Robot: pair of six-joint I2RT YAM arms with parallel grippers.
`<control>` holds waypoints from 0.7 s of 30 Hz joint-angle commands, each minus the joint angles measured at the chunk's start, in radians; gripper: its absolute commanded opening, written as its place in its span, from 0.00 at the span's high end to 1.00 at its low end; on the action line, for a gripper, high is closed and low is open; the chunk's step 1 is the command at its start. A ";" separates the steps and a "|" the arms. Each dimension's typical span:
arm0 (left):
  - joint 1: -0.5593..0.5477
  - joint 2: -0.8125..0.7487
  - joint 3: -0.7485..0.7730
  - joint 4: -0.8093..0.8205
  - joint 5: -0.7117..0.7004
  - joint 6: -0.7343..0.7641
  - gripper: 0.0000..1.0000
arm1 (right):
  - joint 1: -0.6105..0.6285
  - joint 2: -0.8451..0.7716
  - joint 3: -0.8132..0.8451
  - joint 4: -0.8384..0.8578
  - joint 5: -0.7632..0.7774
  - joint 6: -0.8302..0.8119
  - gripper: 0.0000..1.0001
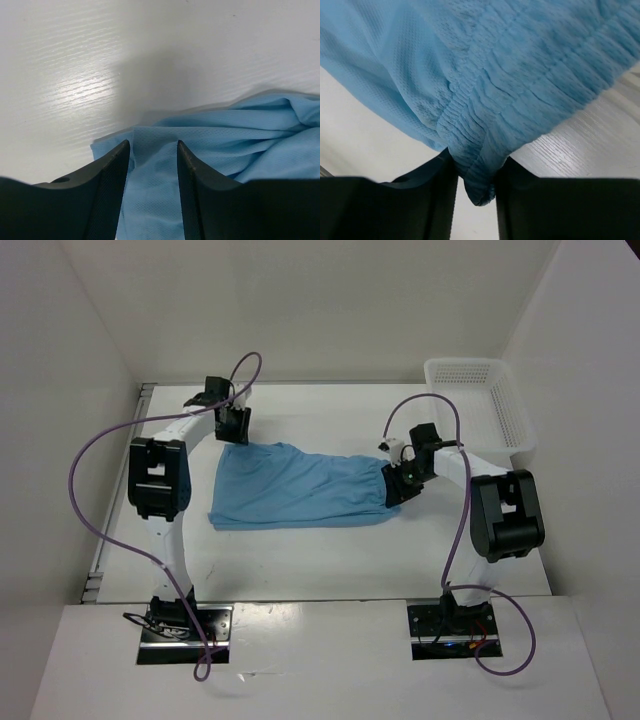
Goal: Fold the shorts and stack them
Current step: Fold the shorts
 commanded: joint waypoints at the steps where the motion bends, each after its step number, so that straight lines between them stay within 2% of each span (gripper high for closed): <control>1: 0.006 0.025 0.015 0.036 -0.029 0.004 0.49 | 0.004 0.031 -0.014 0.071 0.032 0.029 0.67; 4: 0.006 0.048 0.015 0.036 -0.029 0.004 0.49 | 0.004 0.040 -0.014 0.080 0.032 0.040 0.79; 7: 0.006 0.071 0.015 0.036 -0.029 0.004 0.49 | 0.004 0.040 -0.014 0.080 0.041 0.040 0.84; 8: 0.006 0.071 0.015 0.036 -0.029 0.004 0.53 | 0.004 0.040 -0.014 0.080 0.042 0.040 0.85; 9: 0.006 0.071 0.015 0.036 -0.018 0.004 0.63 | 0.004 0.040 -0.014 0.080 0.042 0.040 0.85; 12: 0.006 0.071 0.015 0.025 -0.005 0.004 0.84 | 0.004 0.040 -0.014 0.080 0.051 0.040 0.91; 13: 0.006 0.047 0.004 0.025 -0.024 0.004 0.97 | 0.004 0.040 -0.014 0.080 0.060 0.040 0.93; 14: 0.006 0.036 0.004 0.025 -0.038 0.004 1.00 | 0.004 0.040 -0.014 0.080 0.060 0.026 0.97; 15: 0.023 0.013 -0.005 0.025 -0.072 0.004 1.00 | 0.004 0.029 -0.014 0.080 0.071 0.026 1.00; 21: 0.075 -0.064 -0.047 0.016 -0.179 0.004 1.00 | 0.004 0.020 -0.014 0.080 0.080 -0.008 1.00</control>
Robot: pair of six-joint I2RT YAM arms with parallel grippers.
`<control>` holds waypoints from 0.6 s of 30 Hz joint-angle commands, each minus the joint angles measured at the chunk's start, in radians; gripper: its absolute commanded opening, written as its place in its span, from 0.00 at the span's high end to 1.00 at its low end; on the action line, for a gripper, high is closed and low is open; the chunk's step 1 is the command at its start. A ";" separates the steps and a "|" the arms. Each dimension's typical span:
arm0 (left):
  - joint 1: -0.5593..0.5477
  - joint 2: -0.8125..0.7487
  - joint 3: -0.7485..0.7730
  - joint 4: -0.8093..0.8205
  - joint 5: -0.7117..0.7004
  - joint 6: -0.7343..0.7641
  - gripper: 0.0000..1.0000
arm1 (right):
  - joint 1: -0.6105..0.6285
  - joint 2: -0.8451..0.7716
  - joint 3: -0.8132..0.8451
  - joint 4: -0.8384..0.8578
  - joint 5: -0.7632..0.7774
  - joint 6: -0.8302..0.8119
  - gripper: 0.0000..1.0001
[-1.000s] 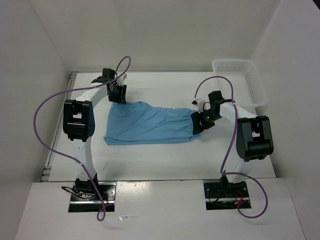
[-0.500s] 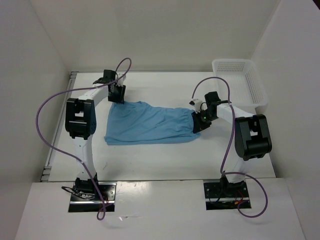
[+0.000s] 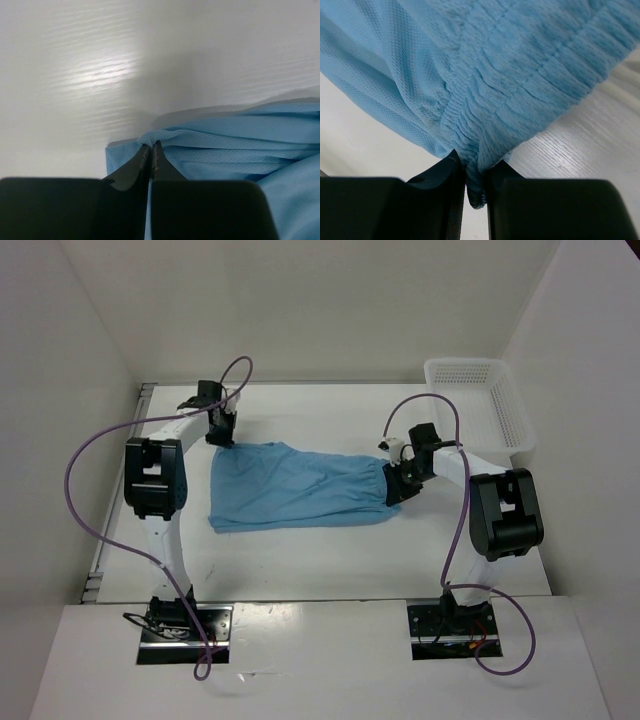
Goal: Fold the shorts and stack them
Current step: Fold the shorts
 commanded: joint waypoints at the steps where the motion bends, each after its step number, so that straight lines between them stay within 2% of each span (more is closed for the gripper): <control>1: 0.038 -0.098 -0.035 0.001 -0.103 0.004 1.00 | 0.004 0.005 -0.013 0.051 0.072 -0.047 1.00; 4: 0.038 -0.107 -0.060 0.001 -0.103 0.004 1.00 | 0.004 0.005 -0.004 0.051 0.081 -0.047 1.00; 8: 0.038 -0.096 -0.069 0.001 -0.094 0.004 0.93 | 0.004 0.005 0.025 0.051 0.081 -0.047 1.00; 10: 0.038 -0.084 -0.046 -0.008 -0.094 0.004 0.78 | 0.004 0.005 0.034 0.051 0.081 -0.047 1.00; 11: 0.029 -0.084 -0.046 -0.023 -0.094 0.004 0.70 | 0.004 0.005 0.034 0.042 0.081 -0.047 0.90; 12: 0.029 -0.075 -0.033 -0.033 -0.080 0.004 0.60 | 0.004 0.005 0.044 0.026 0.081 -0.059 0.72; 13: 0.029 -0.075 -0.032 -0.042 -0.080 0.004 0.58 | 0.004 0.005 0.044 0.026 0.081 -0.071 0.52; 14: 0.029 -0.089 -0.032 -0.042 -0.071 0.004 0.56 | 0.004 0.005 0.044 0.013 0.081 -0.080 0.29; 16: 0.029 -0.105 -0.043 -0.042 -0.071 0.004 0.52 | 0.004 -0.022 0.044 -0.010 0.072 -0.103 0.20; 18: 0.029 -0.135 -0.075 -0.042 -0.095 0.004 0.51 | 0.004 -0.040 0.044 -0.046 0.062 -0.126 0.18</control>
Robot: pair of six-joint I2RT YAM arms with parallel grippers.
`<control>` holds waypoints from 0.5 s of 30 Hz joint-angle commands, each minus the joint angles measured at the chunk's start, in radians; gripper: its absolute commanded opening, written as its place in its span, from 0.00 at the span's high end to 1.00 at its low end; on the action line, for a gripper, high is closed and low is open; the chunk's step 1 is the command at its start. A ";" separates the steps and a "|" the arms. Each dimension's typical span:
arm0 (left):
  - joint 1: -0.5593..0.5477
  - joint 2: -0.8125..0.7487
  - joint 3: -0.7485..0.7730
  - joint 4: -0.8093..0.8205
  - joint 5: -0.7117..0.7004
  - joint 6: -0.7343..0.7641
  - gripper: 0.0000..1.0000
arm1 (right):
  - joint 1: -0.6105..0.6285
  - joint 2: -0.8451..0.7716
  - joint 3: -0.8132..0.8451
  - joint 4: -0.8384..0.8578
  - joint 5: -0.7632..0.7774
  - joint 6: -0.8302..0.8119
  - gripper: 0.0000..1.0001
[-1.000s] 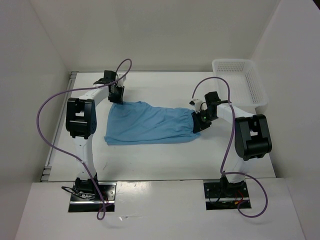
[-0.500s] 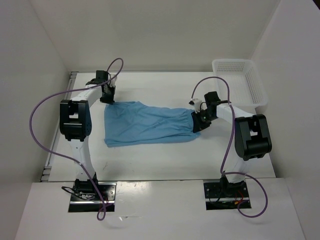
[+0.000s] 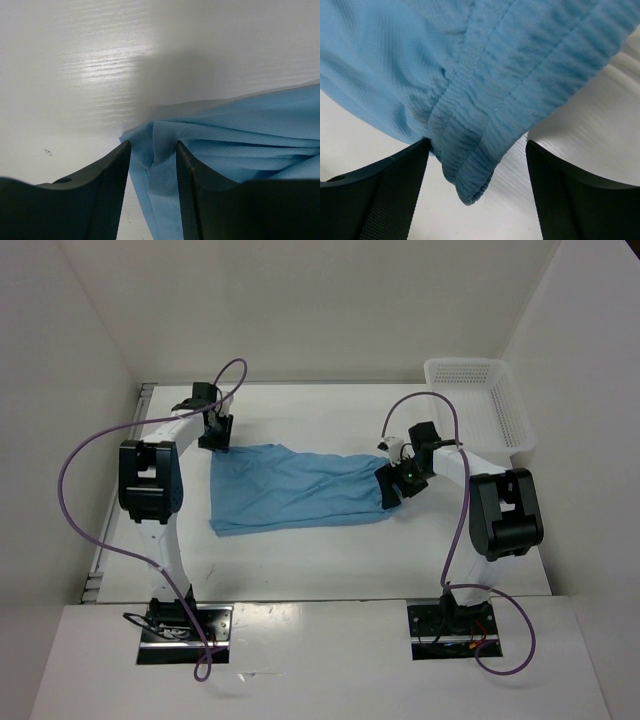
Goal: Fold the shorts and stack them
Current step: Fold the shorts
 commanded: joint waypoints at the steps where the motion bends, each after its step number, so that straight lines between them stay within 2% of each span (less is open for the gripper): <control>1: 0.002 -0.082 -0.014 -0.008 -0.026 0.003 0.51 | 0.001 -0.059 0.032 -0.061 -0.010 -0.056 0.16; 6: 0.002 -0.148 -0.052 -0.061 -0.026 0.003 0.46 | -0.009 -0.091 0.005 -0.099 -0.096 -0.042 0.06; 12: 0.024 -0.237 -0.156 -0.175 0.022 0.003 0.45 | -0.009 -0.050 0.005 -0.047 -0.105 0.019 0.06; 14: 0.024 -0.260 -0.196 -0.187 0.056 0.003 0.45 | -0.009 -0.027 0.005 -0.006 -0.076 0.044 0.14; 15: 0.024 -0.260 -0.237 -0.187 0.071 0.003 0.45 | 0.001 -0.027 -0.006 0.014 -0.011 0.044 0.24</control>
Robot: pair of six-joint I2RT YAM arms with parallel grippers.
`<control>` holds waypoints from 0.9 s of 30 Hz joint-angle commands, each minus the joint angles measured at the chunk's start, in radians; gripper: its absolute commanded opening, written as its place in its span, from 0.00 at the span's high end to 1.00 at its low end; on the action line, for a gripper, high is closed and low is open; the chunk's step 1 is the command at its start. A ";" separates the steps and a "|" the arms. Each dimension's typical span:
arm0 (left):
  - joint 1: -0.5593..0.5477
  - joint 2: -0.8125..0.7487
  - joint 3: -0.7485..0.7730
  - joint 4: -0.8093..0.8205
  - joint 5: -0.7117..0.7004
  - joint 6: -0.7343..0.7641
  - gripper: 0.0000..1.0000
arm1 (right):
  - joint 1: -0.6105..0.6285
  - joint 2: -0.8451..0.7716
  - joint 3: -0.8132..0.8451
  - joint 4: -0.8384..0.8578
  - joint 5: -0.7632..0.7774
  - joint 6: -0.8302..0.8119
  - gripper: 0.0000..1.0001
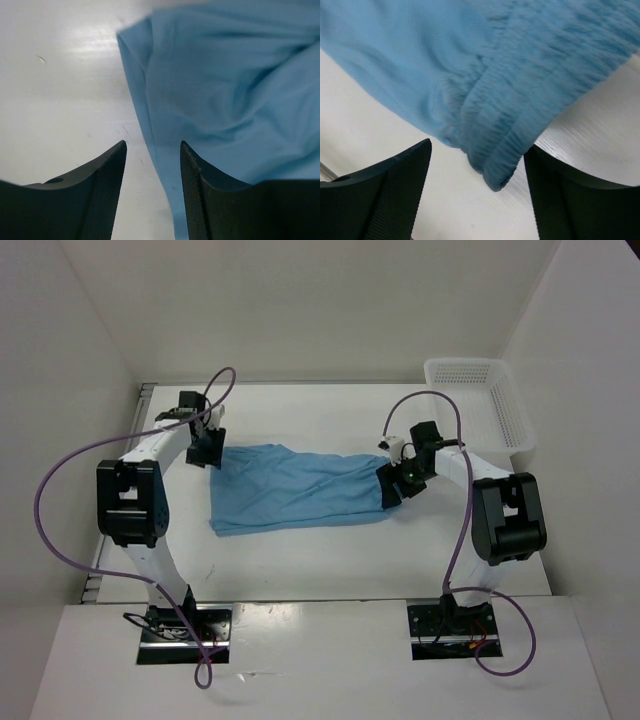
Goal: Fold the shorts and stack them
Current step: Fold the shorts
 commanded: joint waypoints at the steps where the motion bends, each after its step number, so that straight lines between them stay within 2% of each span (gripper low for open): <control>1: 0.008 -0.042 -0.089 -0.062 0.091 0.003 0.45 | 0.012 0.026 -0.021 0.083 0.092 0.047 0.27; 4: 0.008 -0.042 -0.134 -0.062 0.116 0.003 0.45 | 0.022 0.046 -0.042 0.122 0.166 0.047 0.34; 9: 0.008 -0.009 -0.166 -0.072 0.116 0.003 0.44 | 0.090 0.064 -0.061 0.172 0.195 0.057 0.47; 12: 0.008 -0.009 -0.175 -0.072 0.128 0.003 0.44 | 0.124 0.064 -0.061 0.191 0.213 0.077 0.61; 13: 0.008 -0.009 -0.175 -0.072 0.139 0.003 0.44 | 0.124 0.064 -0.061 0.191 0.213 0.077 0.75; 16: 0.008 -0.009 -0.186 -0.061 0.148 0.003 0.44 | 0.124 0.064 -0.061 0.191 0.225 0.088 1.00; 23: 0.008 0.057 -0.183 -0.052 0.203 0.003 0.44 | 0.124 0.009 0.003 0.182 0.353 0.027 1.00; 27: -0.053 0.119 -0.108 -0.032 0.214 0.003 0.44 | 0.111 -0.026 0.114 0.087 0.414 -0.076 1.00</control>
